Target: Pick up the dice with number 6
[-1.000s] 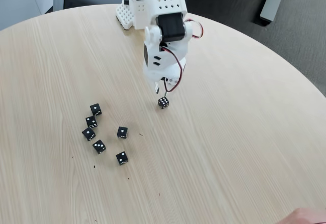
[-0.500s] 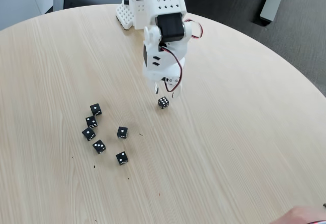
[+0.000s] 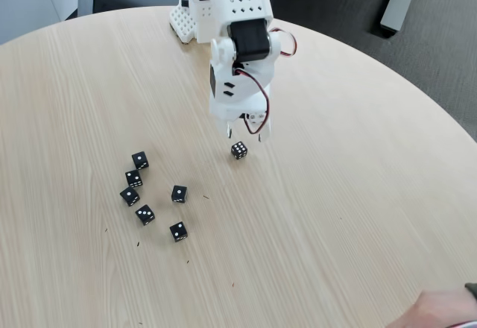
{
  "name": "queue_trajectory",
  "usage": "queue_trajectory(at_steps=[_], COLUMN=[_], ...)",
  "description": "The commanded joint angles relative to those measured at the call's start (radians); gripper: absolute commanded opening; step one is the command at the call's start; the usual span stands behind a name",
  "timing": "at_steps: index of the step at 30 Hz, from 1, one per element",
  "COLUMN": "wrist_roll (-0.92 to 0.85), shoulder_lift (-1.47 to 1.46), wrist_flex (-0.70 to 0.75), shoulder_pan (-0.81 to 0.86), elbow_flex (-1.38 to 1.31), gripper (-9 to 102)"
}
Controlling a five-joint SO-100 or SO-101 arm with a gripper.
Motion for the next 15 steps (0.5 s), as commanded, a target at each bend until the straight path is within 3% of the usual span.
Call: queue_trajectory(at_steps=[1,6,15], wrist_roll=[-0.014,0.071,0.057], shoulder_lift=[0.005,0.005,0.005], wrist_flex=[-0.011,-0.011,-0.009], shoulder_pan=[0.008,0.058,0.104], elbow_flex=[-0.037,-0.037,-0.037], gripper=[22,21,22])
